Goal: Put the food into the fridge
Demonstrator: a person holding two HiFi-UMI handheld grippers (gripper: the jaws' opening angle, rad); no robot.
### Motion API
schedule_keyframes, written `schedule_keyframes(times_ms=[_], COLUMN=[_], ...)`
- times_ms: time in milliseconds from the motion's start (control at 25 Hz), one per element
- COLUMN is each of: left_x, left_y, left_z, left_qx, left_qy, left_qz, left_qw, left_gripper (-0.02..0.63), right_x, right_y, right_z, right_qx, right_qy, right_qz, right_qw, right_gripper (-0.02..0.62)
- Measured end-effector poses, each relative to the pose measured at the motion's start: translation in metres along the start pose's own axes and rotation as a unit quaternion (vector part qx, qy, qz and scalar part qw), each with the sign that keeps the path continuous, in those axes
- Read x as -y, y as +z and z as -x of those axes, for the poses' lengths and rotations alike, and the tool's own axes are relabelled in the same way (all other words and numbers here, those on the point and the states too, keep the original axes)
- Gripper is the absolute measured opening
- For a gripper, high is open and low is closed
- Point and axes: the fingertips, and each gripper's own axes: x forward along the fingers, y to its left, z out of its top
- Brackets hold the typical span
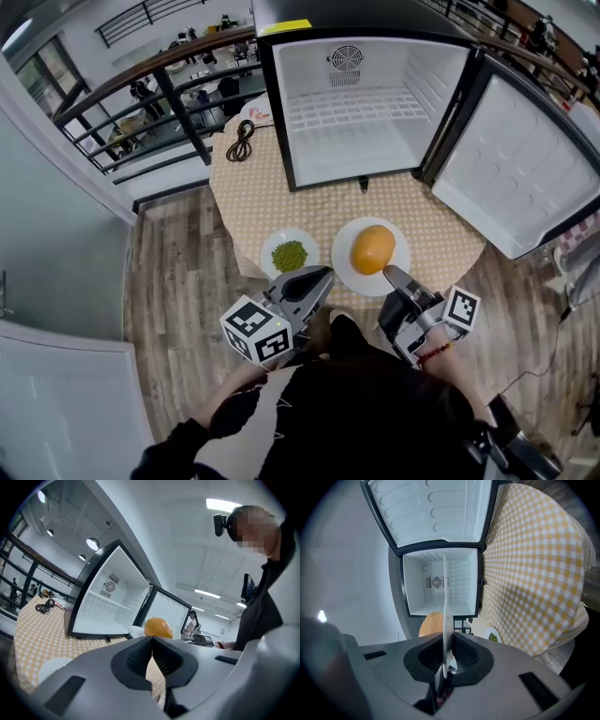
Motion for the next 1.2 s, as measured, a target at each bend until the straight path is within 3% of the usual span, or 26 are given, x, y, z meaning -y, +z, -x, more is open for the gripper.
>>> schedule_keyframes(times_ms=[520, 1200], left_x=[-0.048, -0.111], left_y=[0.01, -0.001], left_z=[-0.052, -0.061], left_qx=[-0.012, -0.034], left_qy=[0.02, 0.085], left_qz=[0.015, 0.031], left_qw=[0.9996, 0.9953], left_gripper=[0.012, 0.012], right_x=[0.001, 0.029], right_y=[0.058, 0.1], right_z=[-0.06, -0.13], right_qx=[-0.027, -0.084], right_qy=[-0.003, -0.043], right_qz=[-0.002, 0.016], right_qw=[1.0, 0.995], right_gripper=[0.029, 0.029])
